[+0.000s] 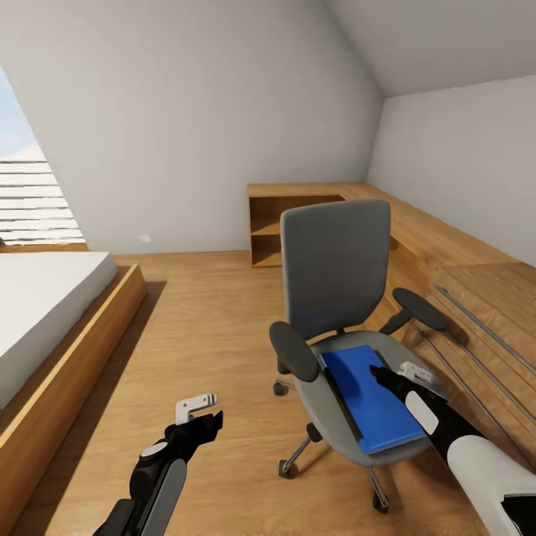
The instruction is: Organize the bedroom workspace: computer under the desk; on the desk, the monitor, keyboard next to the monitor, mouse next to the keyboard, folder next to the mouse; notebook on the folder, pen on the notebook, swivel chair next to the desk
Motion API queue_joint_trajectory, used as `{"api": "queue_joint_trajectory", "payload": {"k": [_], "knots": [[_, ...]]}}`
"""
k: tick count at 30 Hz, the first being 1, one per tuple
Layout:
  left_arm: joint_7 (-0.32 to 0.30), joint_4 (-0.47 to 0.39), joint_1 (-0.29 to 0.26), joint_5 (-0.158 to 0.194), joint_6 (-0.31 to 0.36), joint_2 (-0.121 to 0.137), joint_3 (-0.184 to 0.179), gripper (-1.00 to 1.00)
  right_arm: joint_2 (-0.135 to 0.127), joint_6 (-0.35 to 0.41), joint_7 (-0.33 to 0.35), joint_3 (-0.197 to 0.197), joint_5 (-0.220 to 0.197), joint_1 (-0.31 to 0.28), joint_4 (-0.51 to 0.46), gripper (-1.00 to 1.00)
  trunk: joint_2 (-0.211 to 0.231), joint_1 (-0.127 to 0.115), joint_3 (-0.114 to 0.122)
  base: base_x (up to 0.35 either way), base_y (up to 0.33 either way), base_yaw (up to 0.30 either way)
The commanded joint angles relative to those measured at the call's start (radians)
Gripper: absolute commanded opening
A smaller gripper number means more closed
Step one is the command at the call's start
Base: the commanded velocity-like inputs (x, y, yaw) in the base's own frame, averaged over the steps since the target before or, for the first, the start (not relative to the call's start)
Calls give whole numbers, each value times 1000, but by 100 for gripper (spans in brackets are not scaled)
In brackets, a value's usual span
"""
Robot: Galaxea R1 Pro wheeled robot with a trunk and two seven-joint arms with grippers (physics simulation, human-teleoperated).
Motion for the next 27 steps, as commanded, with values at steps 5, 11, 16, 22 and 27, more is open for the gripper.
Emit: {"api": "queue_joint_trajectory", "payload": {"k": [5, 11, 16, 22, 27], "knots": [[10, -1, -1, 11, 3, 0, -1, 100, -1, 1, -2, 8, -8, 0, 26, 100, 0, 0, -1, -176, 0, 0], [9, -1, -1, 12, 2, 0, -1, 100, -1, 1, -2, 8, -8, 0, 26, 100, 0, 0, -1, -104, 0, 0], [10, 0, 0, 12, 3, 0, -1, 100, 0, 1, -2, 8, -8, 0, 26, 100, 0, 0, -1, -105, -15, 0], [9, 0, -1, 12, 4, 0, -1, 100, 0, 1, -2, 8, -8, 0, 26, 100, 0, 0, -1, -170, -48, 0], [8, 2, -1, 12, 4, 0, -1, 100, 0, 1, -2, 8, -8, 0, 26, 100, 0, 0, -1, -31, -10, 0]]}}
